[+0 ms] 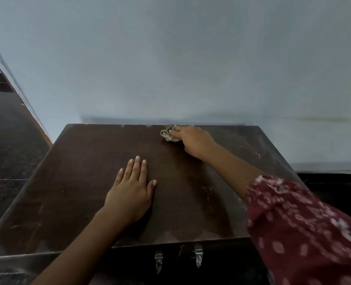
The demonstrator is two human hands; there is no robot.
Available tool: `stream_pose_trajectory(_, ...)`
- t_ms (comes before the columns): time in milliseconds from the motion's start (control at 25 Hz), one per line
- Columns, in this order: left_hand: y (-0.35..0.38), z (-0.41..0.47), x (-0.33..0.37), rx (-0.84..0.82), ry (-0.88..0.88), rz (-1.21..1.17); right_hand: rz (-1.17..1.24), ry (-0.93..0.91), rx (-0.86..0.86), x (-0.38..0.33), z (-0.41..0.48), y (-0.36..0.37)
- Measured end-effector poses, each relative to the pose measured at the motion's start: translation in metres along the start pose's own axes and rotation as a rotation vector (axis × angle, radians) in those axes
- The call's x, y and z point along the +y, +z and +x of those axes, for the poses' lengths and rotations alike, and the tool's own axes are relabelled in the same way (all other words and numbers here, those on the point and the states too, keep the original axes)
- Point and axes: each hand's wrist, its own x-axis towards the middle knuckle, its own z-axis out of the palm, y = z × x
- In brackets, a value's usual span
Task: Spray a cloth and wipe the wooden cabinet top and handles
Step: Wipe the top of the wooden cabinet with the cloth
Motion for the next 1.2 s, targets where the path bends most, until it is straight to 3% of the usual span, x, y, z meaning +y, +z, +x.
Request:
stream_pose_trajectory(240,-0.003,0.0,0.0,-0.035,-0.006,0.011,-0.062,0.121,0.051,0.006,0.02,-0.004)
stream_pose_trajectory(520,-0.002,-0.003,0.002,-0.008,-0.002,-0.016,0.026,0.189,0.066,-0.008,-0.05,0.001)
stream_pose_trajectory(760,-0.003,-0.008,0.009,0.072,0.049,-0.03,0.062,0.147,0.01,-0.028,-0.138,0.002)
stream_pose_trajectory(1200,0.004,-0.012,0.048,0.048,0.168,-0.065,0.11,0.018,-0.076,-0.016,-0.253,0.006)
